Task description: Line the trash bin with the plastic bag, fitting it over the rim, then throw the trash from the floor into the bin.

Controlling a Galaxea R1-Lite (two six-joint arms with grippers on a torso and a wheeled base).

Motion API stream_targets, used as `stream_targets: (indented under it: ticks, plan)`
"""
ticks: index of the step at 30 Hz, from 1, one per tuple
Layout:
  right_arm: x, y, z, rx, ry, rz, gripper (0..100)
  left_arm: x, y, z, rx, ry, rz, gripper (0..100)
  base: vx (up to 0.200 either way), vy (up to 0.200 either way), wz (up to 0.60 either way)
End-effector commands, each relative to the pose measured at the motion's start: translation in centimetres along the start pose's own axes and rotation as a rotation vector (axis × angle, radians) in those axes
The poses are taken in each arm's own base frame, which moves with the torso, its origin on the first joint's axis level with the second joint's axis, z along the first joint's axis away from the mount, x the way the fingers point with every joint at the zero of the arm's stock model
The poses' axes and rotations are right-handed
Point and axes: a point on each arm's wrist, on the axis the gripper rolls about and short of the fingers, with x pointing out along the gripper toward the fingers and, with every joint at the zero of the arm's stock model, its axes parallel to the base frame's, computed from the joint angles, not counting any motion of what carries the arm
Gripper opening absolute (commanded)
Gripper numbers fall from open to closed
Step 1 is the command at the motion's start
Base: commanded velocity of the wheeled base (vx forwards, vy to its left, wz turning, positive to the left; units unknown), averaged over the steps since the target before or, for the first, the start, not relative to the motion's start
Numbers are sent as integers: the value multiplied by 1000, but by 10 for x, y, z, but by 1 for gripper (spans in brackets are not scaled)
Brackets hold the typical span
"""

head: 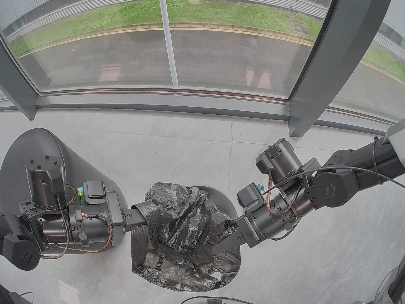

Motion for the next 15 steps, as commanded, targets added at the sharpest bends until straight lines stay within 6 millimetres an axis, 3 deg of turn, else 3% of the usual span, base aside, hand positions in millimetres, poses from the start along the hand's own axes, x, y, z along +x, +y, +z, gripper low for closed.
stream_targets:
  ticks: [1, 15]
  plan:
    - [6, -9, 1, 22, 14, -6, 0, 7, 8, 2, -17, 13, 19, 0, 0, 0, 0]
    - [15, -41, 5, 38, -3, -37, 0, 42, 42, 12, -27, 13, 27, 0, 0, 0, 0]
